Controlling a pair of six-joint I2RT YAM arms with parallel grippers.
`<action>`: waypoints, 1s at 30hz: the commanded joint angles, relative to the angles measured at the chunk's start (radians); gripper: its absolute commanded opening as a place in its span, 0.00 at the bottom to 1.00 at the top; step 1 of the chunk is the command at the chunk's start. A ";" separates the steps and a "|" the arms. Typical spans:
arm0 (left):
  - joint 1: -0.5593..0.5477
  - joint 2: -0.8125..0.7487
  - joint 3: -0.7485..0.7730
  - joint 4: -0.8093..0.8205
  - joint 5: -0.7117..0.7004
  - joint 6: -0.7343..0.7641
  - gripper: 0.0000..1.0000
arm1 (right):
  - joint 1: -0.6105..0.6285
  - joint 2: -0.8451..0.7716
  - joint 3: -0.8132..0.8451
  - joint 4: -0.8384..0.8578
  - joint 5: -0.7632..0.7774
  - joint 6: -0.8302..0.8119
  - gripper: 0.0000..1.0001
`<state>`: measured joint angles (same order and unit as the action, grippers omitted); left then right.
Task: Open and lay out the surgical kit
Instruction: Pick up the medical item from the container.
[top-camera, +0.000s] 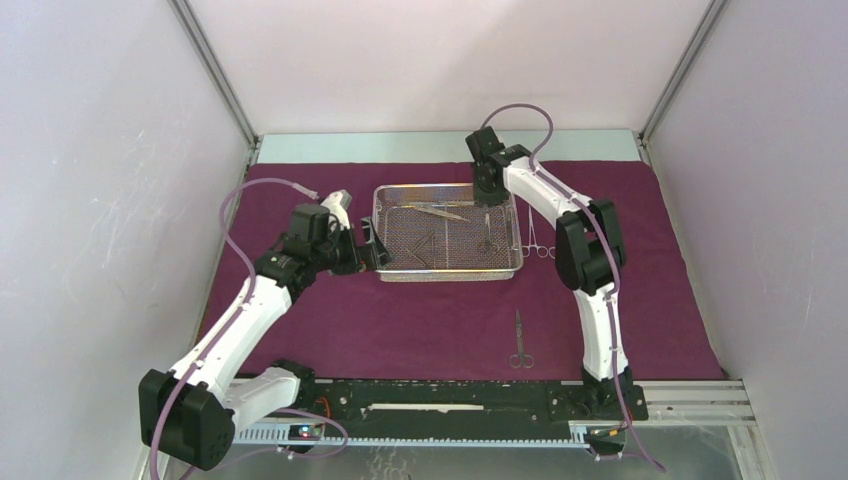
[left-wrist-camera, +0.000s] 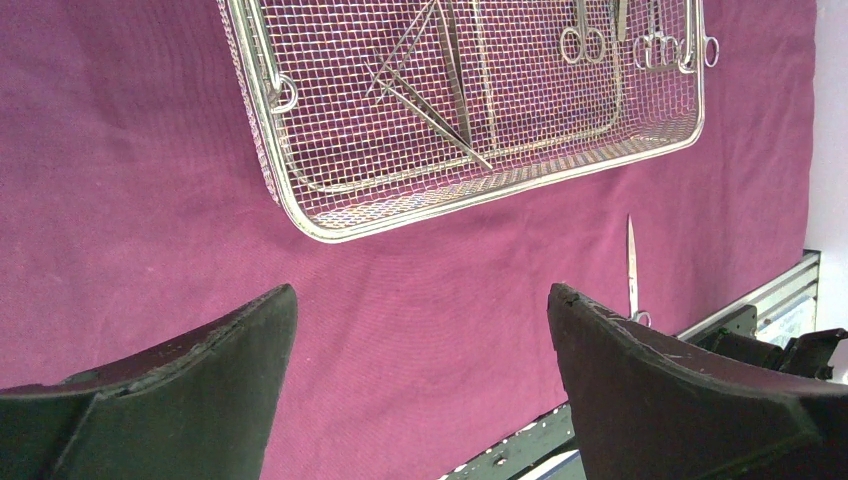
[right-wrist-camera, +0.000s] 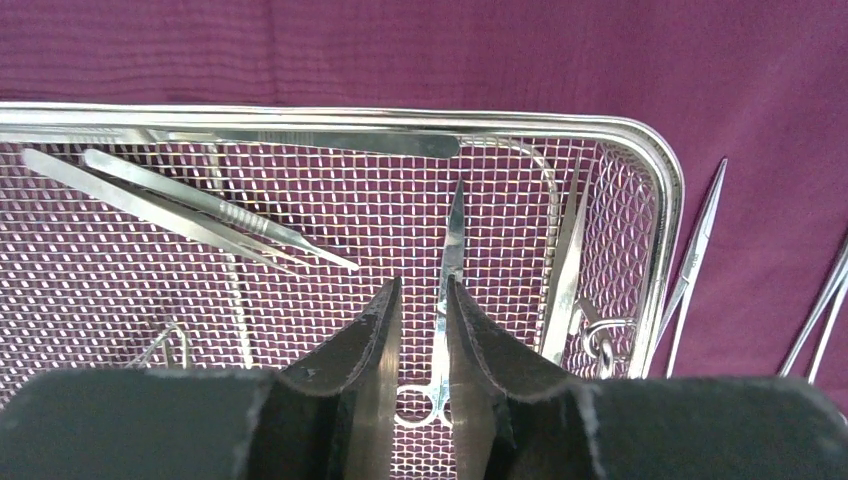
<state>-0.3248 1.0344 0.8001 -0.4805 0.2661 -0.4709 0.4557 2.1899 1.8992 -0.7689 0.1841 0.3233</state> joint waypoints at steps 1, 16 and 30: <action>0.006 0.000 -0.014 0.012 0.002 0.003 1.00 | -0.008 0.014 -0.030 0.008 -0.004 0.035 0.32; 0.005 0.006 -0.013 0.012 0.004 0.003 1.00 | -0.015 0.046 -0.079 0.025 -0.008 0.045 0.32; 0.005 0.006 -0.015 0.012 0.002 0.002 1.00 | -0.021 0.061 -0.133 0.062 -0.040 0.062 0.23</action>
<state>-0.3248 1.0424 0.8001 -0.4805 0.2661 -0.4709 0.4389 2.2364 1.7939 -0.7311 0.1551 0.3611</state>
